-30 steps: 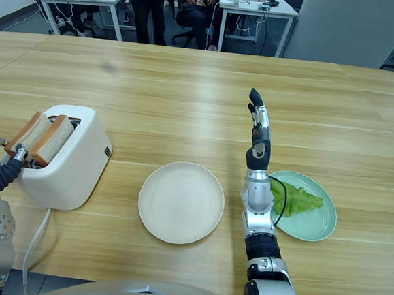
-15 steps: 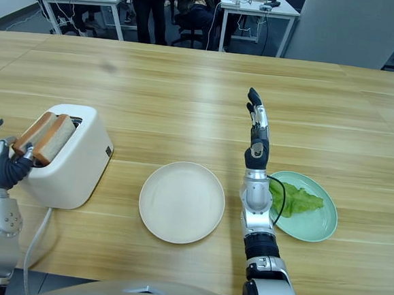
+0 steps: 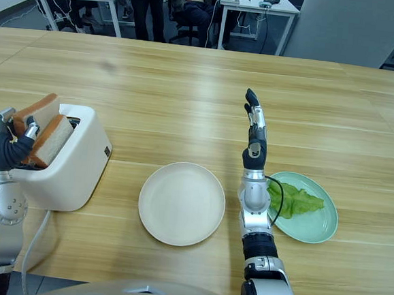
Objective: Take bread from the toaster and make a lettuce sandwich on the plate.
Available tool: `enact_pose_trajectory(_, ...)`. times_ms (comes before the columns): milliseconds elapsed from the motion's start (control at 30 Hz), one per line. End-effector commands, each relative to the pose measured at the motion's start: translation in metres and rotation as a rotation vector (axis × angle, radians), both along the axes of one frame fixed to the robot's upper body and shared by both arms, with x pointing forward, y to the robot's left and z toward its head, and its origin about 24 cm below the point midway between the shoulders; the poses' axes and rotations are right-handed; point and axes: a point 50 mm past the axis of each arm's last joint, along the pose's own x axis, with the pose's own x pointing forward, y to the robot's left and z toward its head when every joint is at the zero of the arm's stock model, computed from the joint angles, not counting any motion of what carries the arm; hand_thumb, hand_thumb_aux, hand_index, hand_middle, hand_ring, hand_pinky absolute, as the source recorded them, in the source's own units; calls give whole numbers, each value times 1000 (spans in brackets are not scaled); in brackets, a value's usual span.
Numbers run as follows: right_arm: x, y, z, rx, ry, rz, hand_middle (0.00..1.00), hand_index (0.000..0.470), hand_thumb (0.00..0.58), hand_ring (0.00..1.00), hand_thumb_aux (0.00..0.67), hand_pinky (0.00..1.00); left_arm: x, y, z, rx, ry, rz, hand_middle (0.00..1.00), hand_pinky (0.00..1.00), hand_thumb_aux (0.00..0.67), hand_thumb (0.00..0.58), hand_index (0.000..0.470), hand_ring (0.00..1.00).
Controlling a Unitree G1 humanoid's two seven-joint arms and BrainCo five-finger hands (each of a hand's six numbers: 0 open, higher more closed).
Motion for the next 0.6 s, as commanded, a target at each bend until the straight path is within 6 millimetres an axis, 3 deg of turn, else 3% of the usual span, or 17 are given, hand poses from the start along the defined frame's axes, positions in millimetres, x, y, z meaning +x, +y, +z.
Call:
enact_pose_trajectory(33, 2, 0, -4, -1, 25, -1, 0, 0, 0, 0, 0, 0, 2, -3, 3, 15, -12, -31, 1000, 1000, 670, 580, 460, 1000)
enact_pose_trajectory(200, 2, 1, -6, -2, 32, -1, 0, 0, 0, 0, 0, 0, 6, -2, 20, 57, -65, -42, 1000, 1000, 670, 580, 460, 1000)
enact_pose_trajectory(400, 3, 1, -7, 1, 33, -6, 0, 0, 0, 0, 0, 0, 5, -4, 63, 146, -206, -60, 1000, 1000, 670, 580, 460, 1000)
enact_pose_trajectory(600, 4, 1, -7, 0, 32, -8, 0, 0, 0, 0, 0, 0, 1, -14, 92, 204, -309, -90, 1000, 1000, 670, 580, 460, 1000)
